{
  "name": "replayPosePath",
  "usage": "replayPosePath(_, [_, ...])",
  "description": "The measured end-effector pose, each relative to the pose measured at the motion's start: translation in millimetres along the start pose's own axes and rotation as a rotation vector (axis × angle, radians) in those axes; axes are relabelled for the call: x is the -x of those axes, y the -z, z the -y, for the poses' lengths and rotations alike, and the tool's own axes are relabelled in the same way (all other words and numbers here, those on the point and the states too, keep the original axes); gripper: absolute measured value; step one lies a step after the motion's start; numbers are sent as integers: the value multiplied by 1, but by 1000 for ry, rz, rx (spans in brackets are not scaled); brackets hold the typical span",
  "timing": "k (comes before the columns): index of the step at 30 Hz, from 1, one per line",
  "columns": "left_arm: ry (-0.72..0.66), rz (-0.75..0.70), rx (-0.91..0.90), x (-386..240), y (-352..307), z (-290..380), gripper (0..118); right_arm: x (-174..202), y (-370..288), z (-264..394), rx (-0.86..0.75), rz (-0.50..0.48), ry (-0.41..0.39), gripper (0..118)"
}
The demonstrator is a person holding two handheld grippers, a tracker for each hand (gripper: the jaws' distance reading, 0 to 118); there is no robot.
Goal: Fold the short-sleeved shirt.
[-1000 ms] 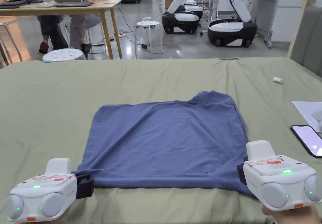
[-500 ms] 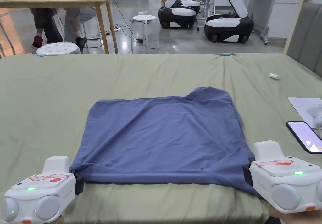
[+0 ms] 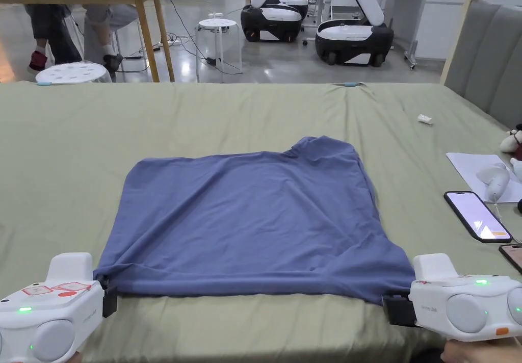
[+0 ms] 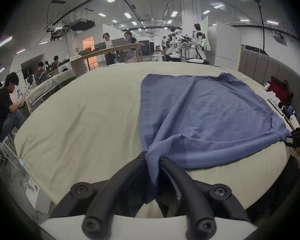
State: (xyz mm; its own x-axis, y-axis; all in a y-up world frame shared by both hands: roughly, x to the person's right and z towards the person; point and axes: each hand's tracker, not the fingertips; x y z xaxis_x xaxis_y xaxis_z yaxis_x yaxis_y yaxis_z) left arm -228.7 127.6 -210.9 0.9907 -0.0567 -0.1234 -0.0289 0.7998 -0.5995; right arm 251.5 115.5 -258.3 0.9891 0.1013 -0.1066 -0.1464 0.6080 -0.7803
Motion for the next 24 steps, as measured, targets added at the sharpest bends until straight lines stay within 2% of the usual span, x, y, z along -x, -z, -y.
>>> replayPosePath(2, [-1,3,2,0,0,0,5,-1,3,-2,13,-34,5,55])
replayPosePath(3, [0,3,3,0,0,0,5,-1,0,-3,7,-28,-2,37])
replayPosePath(4, [1,3,3,0,0,0,5,0,-4,-4,-19,-40,-19,14])
replayPosePath(5, [1,4,4,1,1,-1,5,-1,-6,-6,-42,-79,2,12])
replayPosePath(6, [0,4,4,0,1,-1,5,0,-8,-7,-25,-78,29,12])
replayPosePath(8, [4,1,-1,-2,0,-4,5,7,-12,-10,-49,-21,-58,12])
replayPosePath(11, [-5,-3,-24,-3,0,-18,5,13,-17,-23,-106,8,-40,12])
replayPosePath(13, [-11,-7,-46,-4,0,-33,5,18,-23,-37,-160,39,-56,12])
replayPosePath(17, [0,-29,-101,-9,5,-68,5,24,-28,-75,-215,40,-53,12])
replayPosePath(24, [-7,-87,-103,-15,54,-127,5,26,10,-155,-265,65,-37,12])
